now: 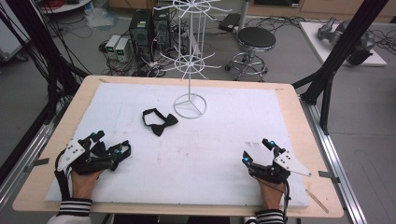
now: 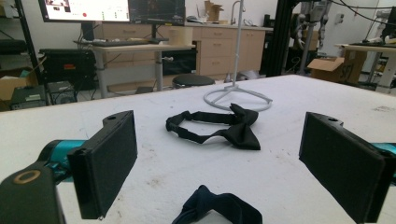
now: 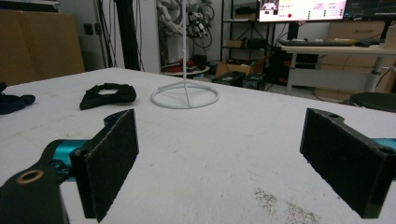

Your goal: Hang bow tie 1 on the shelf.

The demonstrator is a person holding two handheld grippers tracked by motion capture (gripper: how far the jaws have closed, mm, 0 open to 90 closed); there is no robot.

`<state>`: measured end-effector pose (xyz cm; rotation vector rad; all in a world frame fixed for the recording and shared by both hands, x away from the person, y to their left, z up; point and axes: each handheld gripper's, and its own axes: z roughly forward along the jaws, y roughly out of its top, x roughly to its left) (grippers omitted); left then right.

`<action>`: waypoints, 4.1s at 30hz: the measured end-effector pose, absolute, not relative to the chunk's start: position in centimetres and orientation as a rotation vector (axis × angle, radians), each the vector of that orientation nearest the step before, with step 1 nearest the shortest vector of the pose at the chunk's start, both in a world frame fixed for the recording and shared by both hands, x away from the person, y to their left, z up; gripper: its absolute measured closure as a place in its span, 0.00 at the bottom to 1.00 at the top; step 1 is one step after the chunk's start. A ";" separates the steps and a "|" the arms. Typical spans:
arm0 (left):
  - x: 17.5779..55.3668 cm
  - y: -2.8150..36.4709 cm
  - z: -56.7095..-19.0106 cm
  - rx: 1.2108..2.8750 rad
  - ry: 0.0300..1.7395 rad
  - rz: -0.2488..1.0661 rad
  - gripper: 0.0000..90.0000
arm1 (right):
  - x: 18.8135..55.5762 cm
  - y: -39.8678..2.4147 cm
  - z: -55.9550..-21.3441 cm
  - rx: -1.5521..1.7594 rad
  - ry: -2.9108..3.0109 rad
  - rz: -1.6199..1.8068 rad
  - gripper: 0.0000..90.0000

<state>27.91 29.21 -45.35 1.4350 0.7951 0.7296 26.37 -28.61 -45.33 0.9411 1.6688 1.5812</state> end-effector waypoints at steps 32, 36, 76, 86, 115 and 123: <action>28.0 29.3 -43.9 1.464 0.759 0.739 0.13 | 26.3 -28.5 -45.3 0.953 1.663 1.564 0.12; 28.0 29.3 -42.7 1.516 0.725 0.730 0.13 | 26.3 -28.5 -45.3 0.942 1.659 1.564 0.12; 30.2 31.4 -38.1 2.061 0.535 0.584 0.14 | 26.3 -28.4 -45.3 0.956 1.662 1.563 0.12; 31.1 31.3 -38.0 2.233 0.435 0.470 0.14 | 26.3 -28.4 -45.3 0.950 1.662 1.557 0.12; 31.7 30.6 -40.0 2.532 0.300 0.337 0.25 | 26.3 -28.4 -45.3 0.953 1.662 1.551 0.12; 31.7 30.5 -40.4 2.581 0.253 0.301 0.35 | 26.3 -28.4 -45.3 0.956 1.659 1.552 0.12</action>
